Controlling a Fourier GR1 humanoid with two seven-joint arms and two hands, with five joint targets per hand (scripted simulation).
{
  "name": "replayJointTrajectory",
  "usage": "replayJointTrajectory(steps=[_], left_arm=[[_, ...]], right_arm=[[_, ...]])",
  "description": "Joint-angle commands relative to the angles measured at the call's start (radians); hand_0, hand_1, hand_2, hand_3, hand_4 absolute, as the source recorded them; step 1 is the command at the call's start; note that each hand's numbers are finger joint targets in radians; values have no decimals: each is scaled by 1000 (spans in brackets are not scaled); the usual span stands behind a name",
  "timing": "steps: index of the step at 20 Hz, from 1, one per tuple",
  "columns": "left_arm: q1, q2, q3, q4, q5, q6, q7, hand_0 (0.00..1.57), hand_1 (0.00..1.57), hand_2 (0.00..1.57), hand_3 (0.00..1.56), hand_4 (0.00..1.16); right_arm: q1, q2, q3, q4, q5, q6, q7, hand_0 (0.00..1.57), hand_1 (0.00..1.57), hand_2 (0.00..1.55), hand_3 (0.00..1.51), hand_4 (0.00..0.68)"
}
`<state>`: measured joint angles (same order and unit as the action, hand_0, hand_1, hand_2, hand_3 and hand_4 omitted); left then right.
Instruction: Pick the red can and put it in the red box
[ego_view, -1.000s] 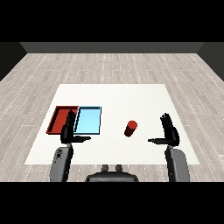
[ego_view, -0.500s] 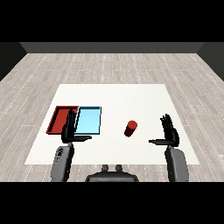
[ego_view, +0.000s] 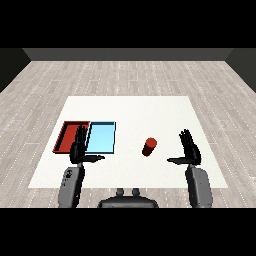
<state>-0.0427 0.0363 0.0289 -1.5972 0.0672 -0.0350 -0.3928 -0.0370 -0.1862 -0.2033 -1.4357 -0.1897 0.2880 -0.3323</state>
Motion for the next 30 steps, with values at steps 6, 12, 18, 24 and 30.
replayJointTrajectory(steps=[6,12,18,24,30], left_arm=[[-27,15,27,-9,38,-21,18,0,0,0,0,0],[-20,27,45,-11,39,-16,31,0,0,0,0,0],[12,1,30,60,31,-38,-77,0,0,0,0,0],[4,32,63,28,64,-55,-14,0,0,0,0,0],[51,-34,-40,-88,-7,37,15,0,0,0,0,0]], right_arm=[[-35,57,44,24,6,-41,73,0,0,0,0,0],[-134,114,89,207,59,-60,-39,0,0,0,0,0],[-216,133,89,358,60,-59,-82,0,0,0,0,0],[-207,138,92,366,24,-46,-58,0,0,0,0,0],[-204,154,108,408,54,-80,-104,0,0,0,0,0]])
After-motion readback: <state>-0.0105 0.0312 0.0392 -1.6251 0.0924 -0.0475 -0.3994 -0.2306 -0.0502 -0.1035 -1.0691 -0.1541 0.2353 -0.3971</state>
